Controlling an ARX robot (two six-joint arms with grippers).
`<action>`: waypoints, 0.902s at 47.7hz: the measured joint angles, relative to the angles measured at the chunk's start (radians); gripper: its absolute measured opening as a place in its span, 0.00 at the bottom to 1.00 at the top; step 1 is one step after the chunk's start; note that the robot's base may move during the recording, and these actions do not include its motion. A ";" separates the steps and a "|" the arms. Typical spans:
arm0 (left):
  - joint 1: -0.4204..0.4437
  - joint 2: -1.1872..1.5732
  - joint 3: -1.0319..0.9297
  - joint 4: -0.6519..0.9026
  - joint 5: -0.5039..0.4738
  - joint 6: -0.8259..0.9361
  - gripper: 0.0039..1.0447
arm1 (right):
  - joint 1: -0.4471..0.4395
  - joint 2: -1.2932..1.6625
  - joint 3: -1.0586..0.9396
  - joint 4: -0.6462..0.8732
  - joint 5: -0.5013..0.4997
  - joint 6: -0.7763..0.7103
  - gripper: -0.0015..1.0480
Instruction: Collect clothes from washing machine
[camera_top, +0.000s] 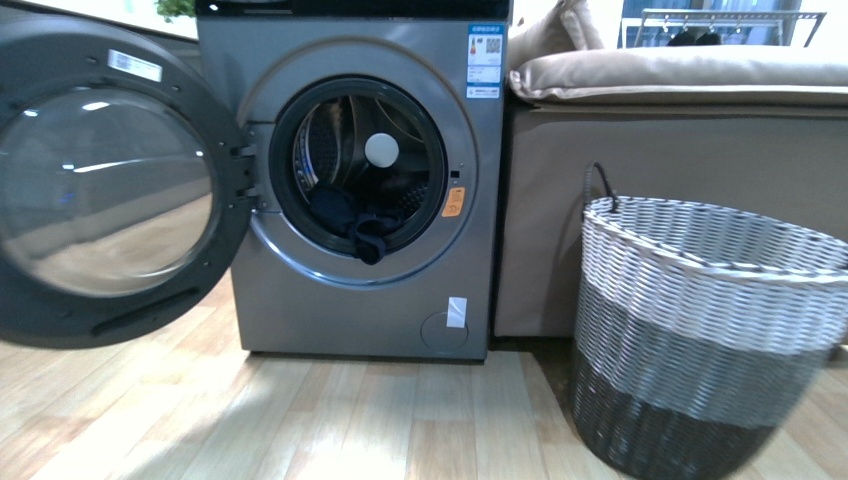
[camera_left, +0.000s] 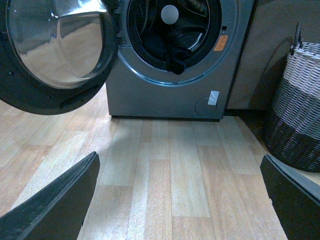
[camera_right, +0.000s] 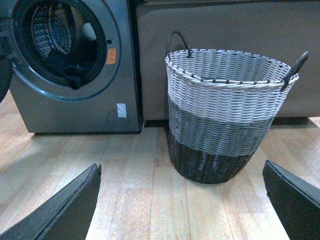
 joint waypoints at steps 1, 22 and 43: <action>0.000 0.000 0.000 0.000 0.000 0.000 0.94 | 0.000 0.000 0.000 0.000 0.000 0.000 0.93; 0.000 0.000 0.000 0.000 0.000 0.000 0.94 | 0.000 0.000 0.000 0.000 0.000 0.000 0.93; 0.000 0.000 0.000 0.000 0.002 0.000 0.94 | 0.000 0.000 0.000 0.000 0.001 0.000 0.93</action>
